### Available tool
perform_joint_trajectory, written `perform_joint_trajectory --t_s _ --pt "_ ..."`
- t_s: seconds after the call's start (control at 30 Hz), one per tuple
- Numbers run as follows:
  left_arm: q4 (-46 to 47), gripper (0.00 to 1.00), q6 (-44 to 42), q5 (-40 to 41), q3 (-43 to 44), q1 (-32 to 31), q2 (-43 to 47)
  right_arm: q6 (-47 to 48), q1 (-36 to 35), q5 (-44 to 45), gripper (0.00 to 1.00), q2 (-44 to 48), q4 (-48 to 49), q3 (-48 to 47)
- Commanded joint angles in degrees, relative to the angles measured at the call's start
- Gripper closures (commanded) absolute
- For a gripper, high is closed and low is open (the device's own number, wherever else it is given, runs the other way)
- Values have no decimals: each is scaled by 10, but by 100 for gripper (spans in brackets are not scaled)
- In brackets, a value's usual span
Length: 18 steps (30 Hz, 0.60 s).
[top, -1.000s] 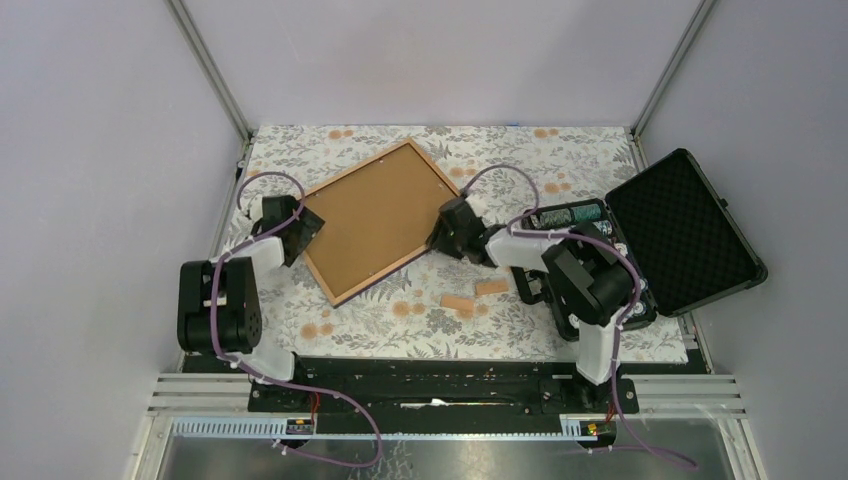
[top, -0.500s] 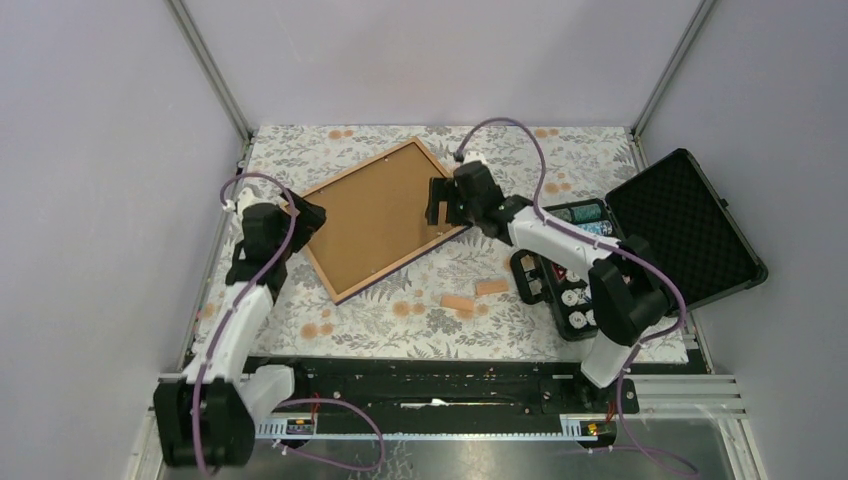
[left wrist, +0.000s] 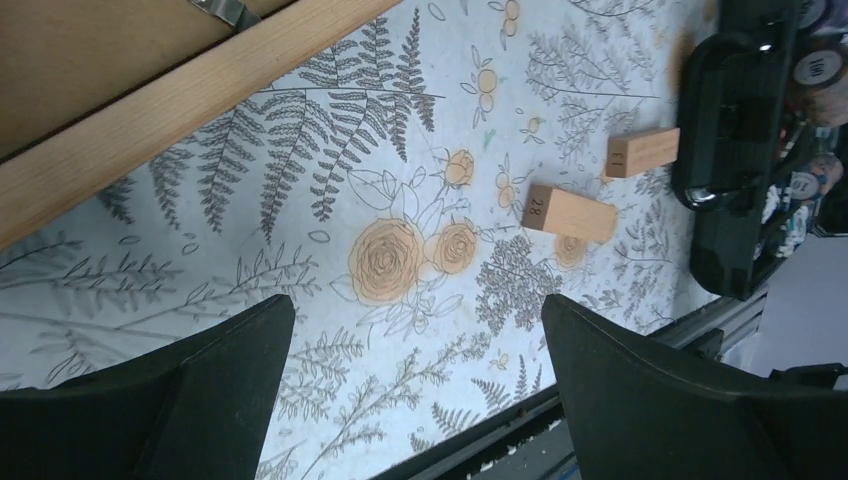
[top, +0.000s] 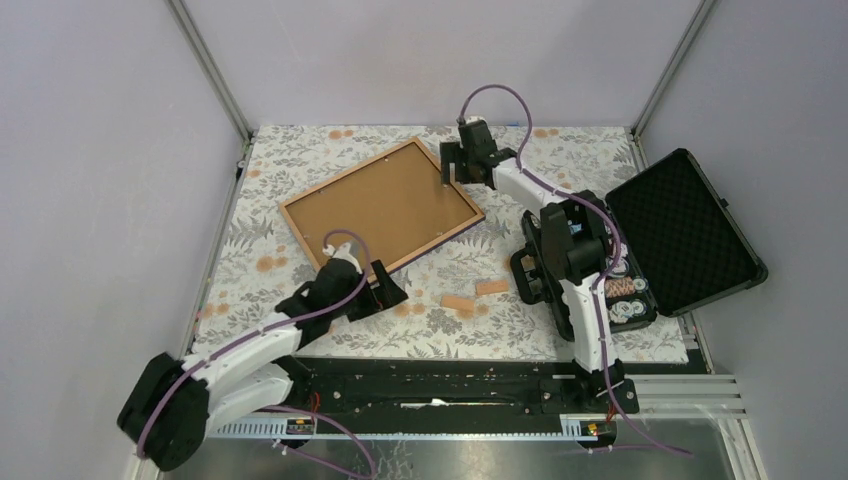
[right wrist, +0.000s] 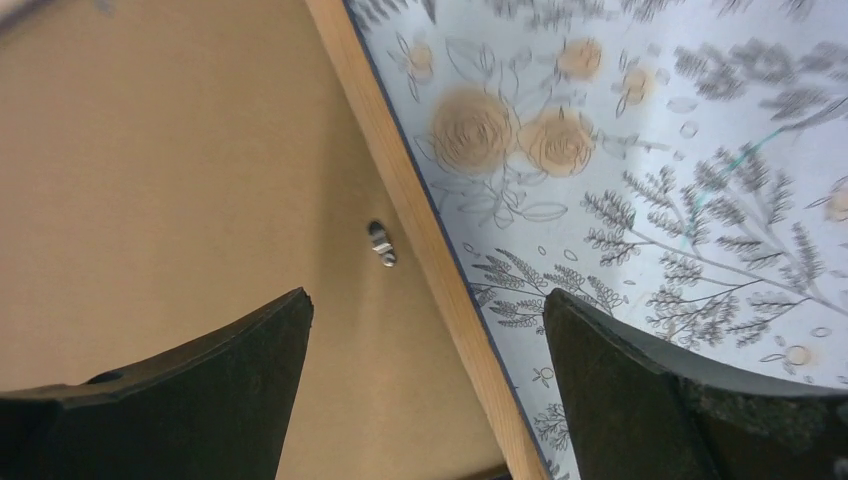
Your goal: Put the photo into the frame
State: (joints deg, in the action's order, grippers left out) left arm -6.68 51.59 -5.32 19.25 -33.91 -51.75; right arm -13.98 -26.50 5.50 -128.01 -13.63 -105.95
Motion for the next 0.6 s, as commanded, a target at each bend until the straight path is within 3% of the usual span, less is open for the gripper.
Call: perform_joint_trajectory --t_s 0.0,0.1,0.3,0.4,0.57 --pt "115 1 33 18 2 -16 -85 23 -1 -43 11 -45 -47 -41" --pt "162 1 46 7 13 -16 -152 15 6 -47 20 -63 -46 -52" --pt "148 1 50 63 42 14 -197 -27 16 -92 50 -78 -59 -42" --pt "104 2 12 63 71 87 -219 -73 16 -125 61 -35 -7 54" --pt "135 2 -16 29 61 155 -228 -133 15 -162 66 47 71 204"
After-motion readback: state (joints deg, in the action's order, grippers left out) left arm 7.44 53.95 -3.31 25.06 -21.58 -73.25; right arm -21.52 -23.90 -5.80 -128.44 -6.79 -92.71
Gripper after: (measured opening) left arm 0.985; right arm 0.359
